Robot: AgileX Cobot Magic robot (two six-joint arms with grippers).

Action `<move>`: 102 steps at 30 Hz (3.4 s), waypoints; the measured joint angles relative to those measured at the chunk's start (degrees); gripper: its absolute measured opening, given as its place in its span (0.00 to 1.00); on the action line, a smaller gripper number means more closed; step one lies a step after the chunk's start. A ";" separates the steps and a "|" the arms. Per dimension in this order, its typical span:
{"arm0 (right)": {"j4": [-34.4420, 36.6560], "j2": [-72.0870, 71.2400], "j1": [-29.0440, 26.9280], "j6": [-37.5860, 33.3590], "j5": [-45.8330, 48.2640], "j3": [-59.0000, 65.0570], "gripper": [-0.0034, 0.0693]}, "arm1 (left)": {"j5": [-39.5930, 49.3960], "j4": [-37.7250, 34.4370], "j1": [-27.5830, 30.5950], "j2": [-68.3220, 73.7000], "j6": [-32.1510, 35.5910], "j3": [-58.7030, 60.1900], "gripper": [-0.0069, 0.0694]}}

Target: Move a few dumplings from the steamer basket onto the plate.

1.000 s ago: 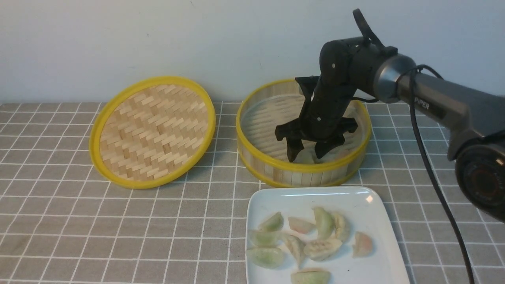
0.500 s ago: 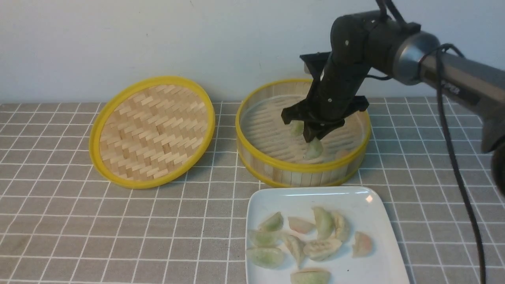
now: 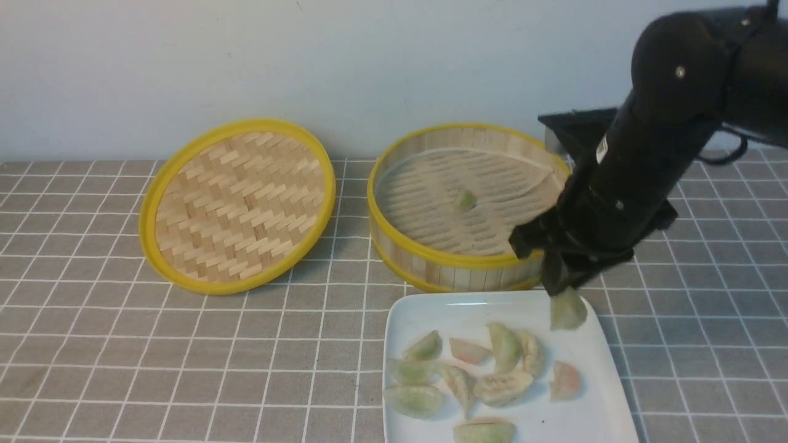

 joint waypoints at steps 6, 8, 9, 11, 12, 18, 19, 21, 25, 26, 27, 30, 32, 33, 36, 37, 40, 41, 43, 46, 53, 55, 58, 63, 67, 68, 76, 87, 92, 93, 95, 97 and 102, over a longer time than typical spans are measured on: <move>3.97 -0.49 0.00 -0.67 -4.78 11.38 0.17 | -0.93 0.71 0.00 0.00 0.08 0.00 0.08; 5.58 -0.42 0.00 -2.11 -7.69 13.25 0.18 | -0.98 1.52 0.00 0.00 0.08 0.00 0.08; 6.32 -0.42 0.00 -2.85 -9.01 13.67 0.20 | -0.98 2.05 0.00 0.00 0.08 0.00 0.08; 7.21 -0.42 0.00 -3.25 -9.82 13.81 0.24 | -0.98 2.40 0.00 0.00 0.08 0.00 0.08; 7.66 -0.42 0.00 -3.47 -10.22 13.83 0.30 | -0.98 2.66 0.00 0.00 0.08 0.00 0.08; 8.21 -0.54 0.00 -5.48 -9.29 13.94 0.61 | -1.14 2.66 0.00 0.00 0.08 0.00 0.08; 8.41 -0.92 0.00 -6.57 -9.17 13.94 0.61 | -1.34 2.66 0.00 0.00 0.08 0.00 0.08; 9.09 -2.95 0.00 -7.80 -9.01 14.01 0.58 | -2.35 2.66 0.00 0.00 0.08 0.00 0.08; 11.19 -11.48 0.00 -9.63 -8.69 14.11 0.35 | -6.32 2.66 0.00 0.00 0.08 0.00 0.08; 11.57 -14.79 0.00 -9.82 -8.63 14.11 0.28 | -7.79 2.66 0.00 0.00 0.08 0.00 0.08; 11.81 -18.40 0.00 -9.89 -8.63 14.11 0.20 | -9.13 2.66 0.00 0.00 0.08 0.00 0.08; 12.43 -29.94 0.00 -9.89 -9.75 14.11 0.07 | -14.21 2.66 0.00 0.00 0.08 0.00 0.08; 12.31 -37.17 0.00 -9.96 -11.84 14.24 0.04 | -16.40 2.66 0.00 0.00 0.08 0.00 0.08; 12.02 -40.88 0.00 -10.01 -13.45 14.44 0.04 | -17.33 2.66 0.00 0.00 0.08 0.00 0.08; 7.94 -58.27 0.00 -10.38 -23.41 17.82 0.03 | -20.42 2.66 0.00 0.00 0.08 0.00 0.08; 6.57 -62.29 0.00 -10.43 -25.89 19.24 0.03 | -21.13 2.73 0.00 0.00 0.08 0.00 0.08; -0.19 -78.18 0.00 -8.86 -34.94 26.85 0.03 | -23.73 3.49 0.00 0.00 0.08 0.00 0.08; -0.19 -78.18 0.00 -8.65 -35.35 26.85 0.03 | -23.86 3.58 0.00 0.00 0.08 0.00 0.08; -6.93 -89.08 0.00 -3.73 -38.04 33.29 0.03 | -25.73 4.66 0.00 0.00 0.12 0.00 0.08; -12.66 -96.73 0.00 3.15 -38.19 38.30 0.03 | -27.03 5.14 0.00 0.00 0.12 0.00 0.08; -22.56 -100.47 0.00 13.97 -36.94 45.13 0.03 | -29.61 5.29 0.00 0.00 0.12 0.00 0.08; -23.21 -100.47 0.00 14.27 -36.94 45.13 0.03 | -29.66 5.24 0.00 0.00 0.12 0.00 0.08; -23.38 -100.47 0.00 14.62 -36.94 45.13 0.03 | -29.68 5.19 0.00 0.00 0.12 0.00 0.08; -23.45 -100.47 0.00 14.67 -36.94 45.13 0.03 | -29.73 4.97 0.00 0.00 0.12 0.00 0.08; -23.45 -100.47 0.00 14.70 -36.94 45.13 0.03 | -29.73 4.91 0.00 0.00 0.12 0.00 0.08; -23.51 -100.47 0.00 14.76 -36.94 45.13 0.03 | -29.73 4.86 0.00 0.00 0.12 0.00 0.08; -23.57 -100.47 0.00 14.85 -36.94 45.13 0.03 | -29.73 4.80 0.00 0.00 0.12 0.00 0.08; -23.62 -100.47 0.00 14.85 -37.00 45.13 0.03 | -29.86 3.48 8.28 -1.36 0.76 5.10 0.08; -23.62 -100.47 0.00 14.85 -37.00 45.13 0.03 | -33.55 3.48 21.23 -7.97 2.33 19.47 0.08; -23.62 -100.47 0.00 14.85 -37.00 45.13 0.03 | -33.69 3.48 22.27 -8.33 2.33 20.81 0.08; -23.62 -100.47 0.00 14.85 -37.00 45.13 0.03 | -35.37 3.48 27.93 -12.90 2.76 28.66 0.08; -23.62 -100.47 0.00 14.85 -37.00 45.13 0.03 | -35.95 3.48 30.27 -14.57 3.18 31.72 0.08; -23.62 -100.47 0.00 14.85 -37.05 45.13 0.03 | -37.23 3.48 34.41 -18.73 7.04 46.28 0.08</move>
